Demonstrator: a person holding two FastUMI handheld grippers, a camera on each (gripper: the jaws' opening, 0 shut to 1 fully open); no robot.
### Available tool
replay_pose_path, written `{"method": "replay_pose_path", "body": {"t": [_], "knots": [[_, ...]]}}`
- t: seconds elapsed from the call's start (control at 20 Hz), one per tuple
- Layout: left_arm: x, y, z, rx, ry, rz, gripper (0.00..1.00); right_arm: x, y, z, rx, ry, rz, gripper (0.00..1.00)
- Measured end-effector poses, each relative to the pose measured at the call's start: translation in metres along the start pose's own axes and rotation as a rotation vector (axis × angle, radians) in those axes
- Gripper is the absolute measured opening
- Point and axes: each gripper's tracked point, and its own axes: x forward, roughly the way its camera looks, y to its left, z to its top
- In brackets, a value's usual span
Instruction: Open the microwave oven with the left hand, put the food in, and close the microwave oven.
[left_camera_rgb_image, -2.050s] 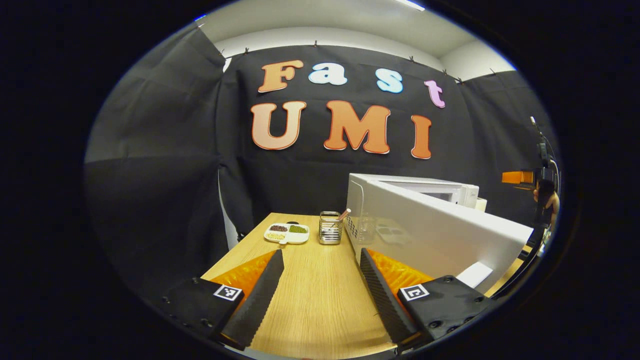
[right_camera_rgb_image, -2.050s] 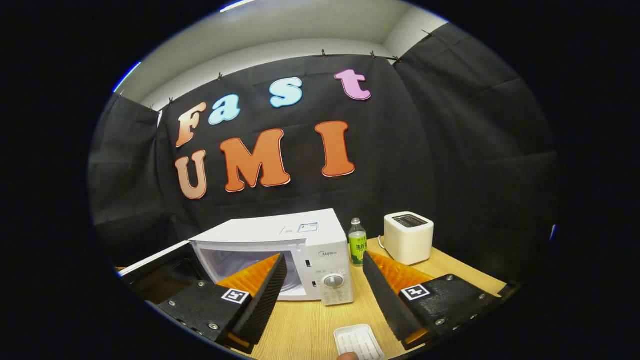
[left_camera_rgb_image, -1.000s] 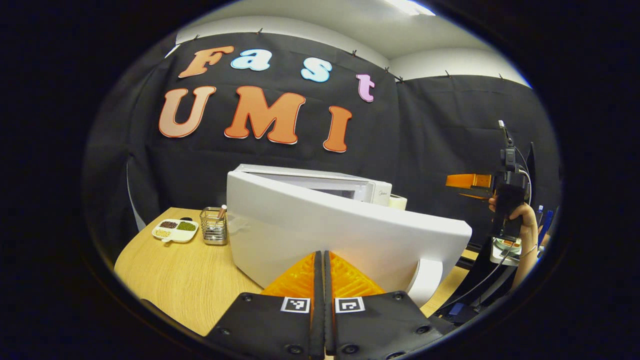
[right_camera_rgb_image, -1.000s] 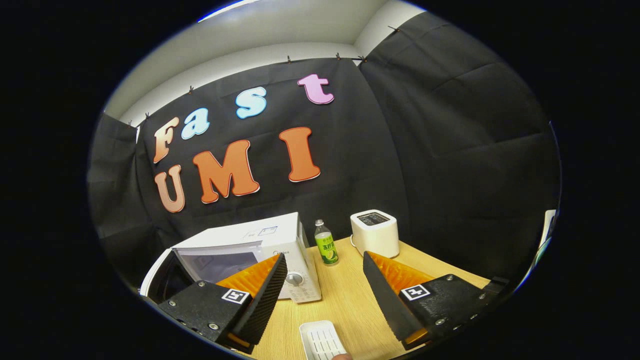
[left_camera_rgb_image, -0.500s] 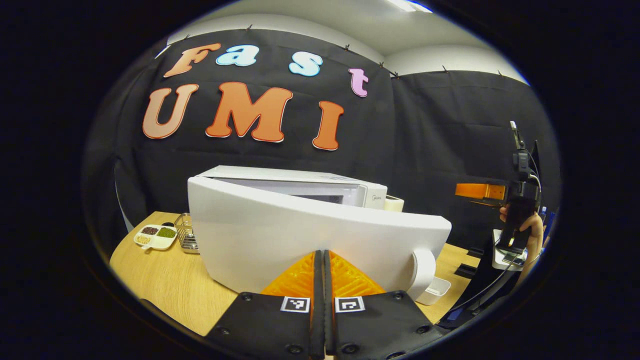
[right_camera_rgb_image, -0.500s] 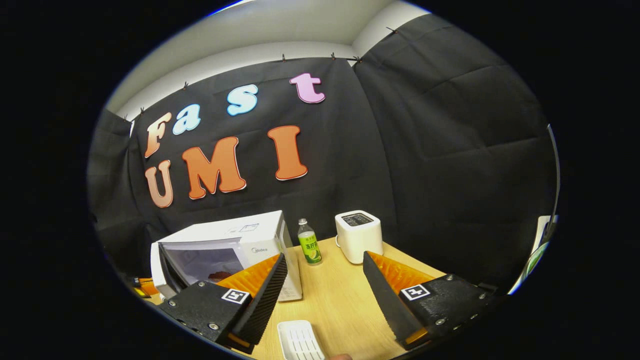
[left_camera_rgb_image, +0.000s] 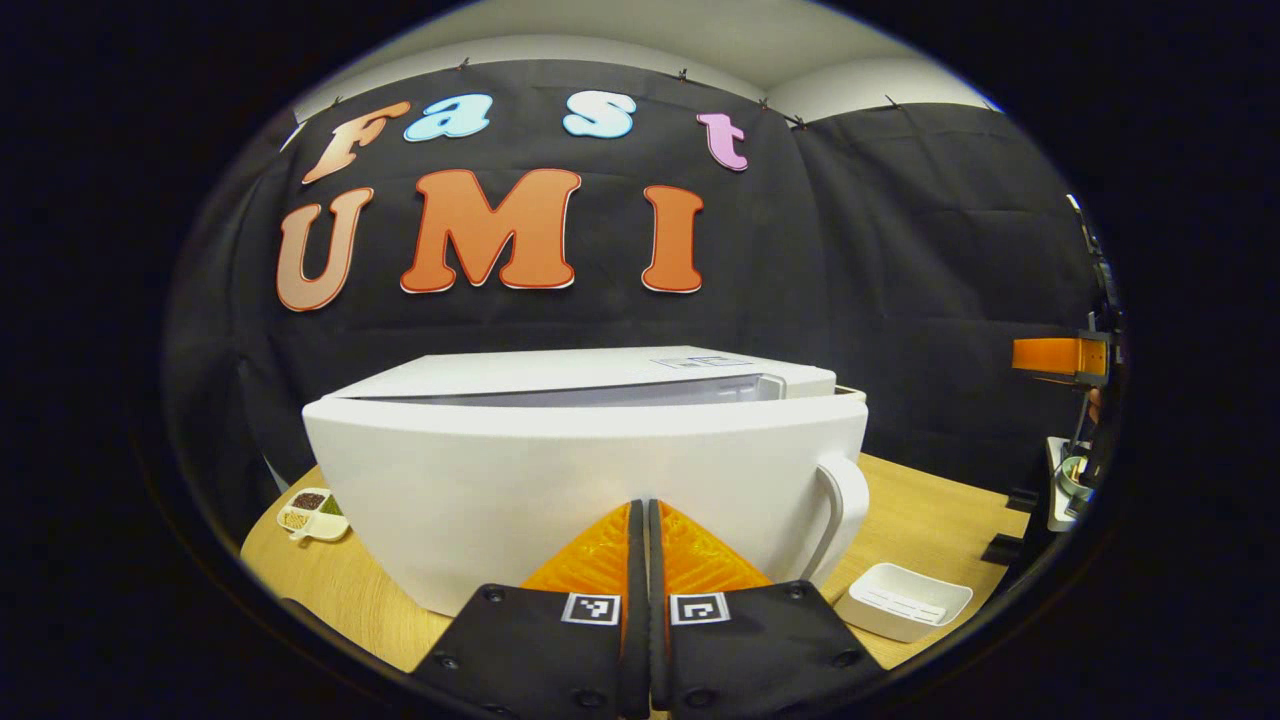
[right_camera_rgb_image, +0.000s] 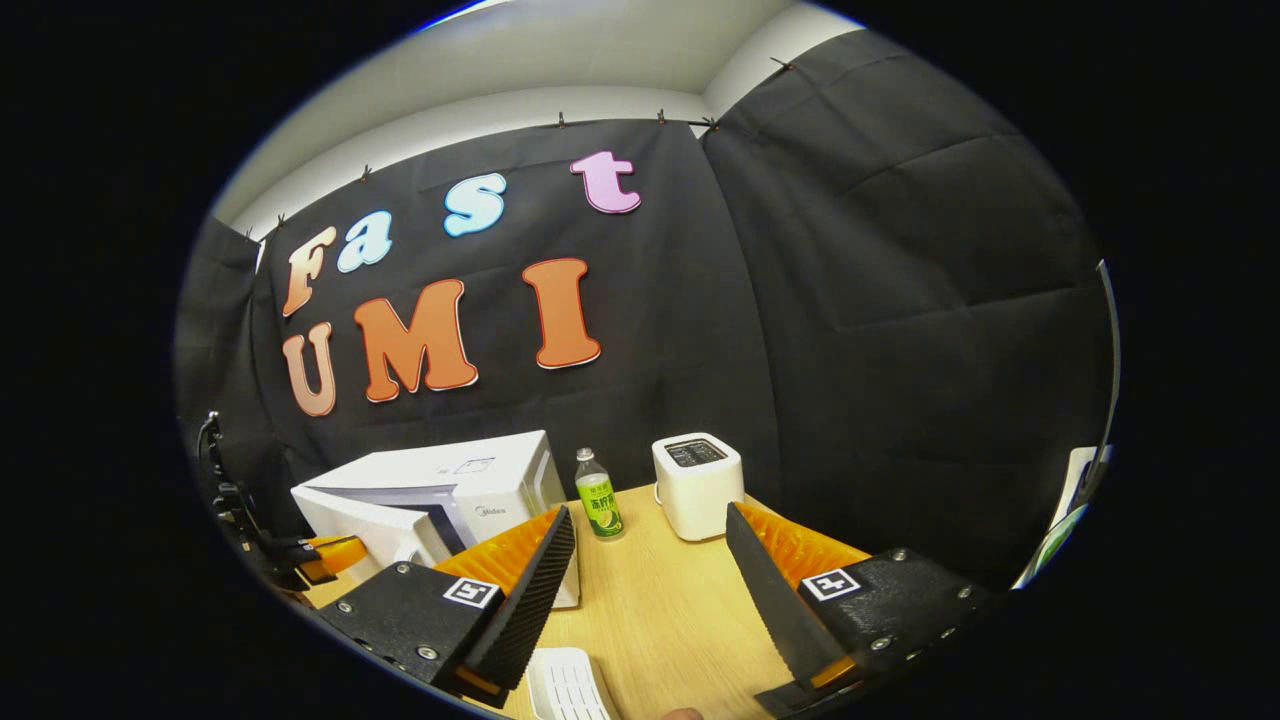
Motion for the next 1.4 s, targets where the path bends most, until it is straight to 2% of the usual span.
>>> {"method": "replay_pose_path", "body": {"t": [0.05, 0.1, 0.15, 0.25, 0.45, 0.5, 0.55, 0.65, 0.7, 0.75, 0.9, 1.05, 1.15, 1.4], "knots": [[0.009, 0.001, -0.001, -0.004, 0.007, 0.013, 0.00, 0.002, 0.000, -0.001, -0.005, 0.003, 0.002, 0.94], [0.016, 0.004, 0.001, 0.001, 0.013, 0.036, 0.05, 0.003, -0.001, -0.001, -0.008, 0.008, 0.002, 0.95], [0.024, 0.007, 0.001, 0.011, 0.018, 0.055, 0.05, 0.005, -0.002, -0.003, -0.011, 0.014, 0.002, 0.95], [0.029, -0.001, 0.003, -0.011, 0.013, 0.040, 0.05, 0.009, -0.001, -0.002, -0.019, 0.017, 0.001, 0.95], [0.036, 0.002, 0.004, 0.024, 0.014, 0.124, 0.04, 0.014, -0.003, -0.004, -0.024, 0.026, -0.005, 0.95], [0.037, 0.000, -0.006, 0.019, 0.060, 0.134, 0.04, 0.014, -0.001, -0.006, -0.029, 0.033, -0.002, 0.95], [0.038, -0.007, 0.001, 0.017, 0.030, 0.121, 0.04, 0.014, 0.000, -0.006, -0.035, 0.035, 0.001, 0.95], [0.041, -0.013, -0.003, 0.038, 0.062, 0.101, 0.04, 0.013, 0.001, 0.000, -0.038, 0.032, 0.000, 0.94], [0.035, -0.008, -0.003, 0.057, 0.076, 0.121, 0.00, 0.011, 0.004, 0.004, -0.039, 0.029, 0.007, 0.94], [0.027, -0.004, 0.005, 0.057, 0.070, 0.130, 0.04, 0.006, 0.003, 0.005, -0.043, 0.025, 0.013, 0.95], [-0.008, 0.009, 0.044, -0.016, 0.018, 0.118, 0.04, 0.002, 0.010, 0.022, -0.062, 0.002, 0.019, 0.95], [-0.061, 0.044, 0.087, -0.029, -0.025, 0.145, 0.04, -0.006, 0.025, 0.037, -0.065, -0.008, 0.051, 0.95], [-0.102, 0.075, 0.112, -0.023, -0.060, 0.182, 0.04, -0.012, 0.033, 0.046, -0.071, -0.023, 0.067, 0.95], [-0.207, 0.150, 0.137, 0.006, -0.113, 0.332, 0.04, -0.026, 0.047, 0.063, -0.070, -0.042, 0.086, 0.95]]}}
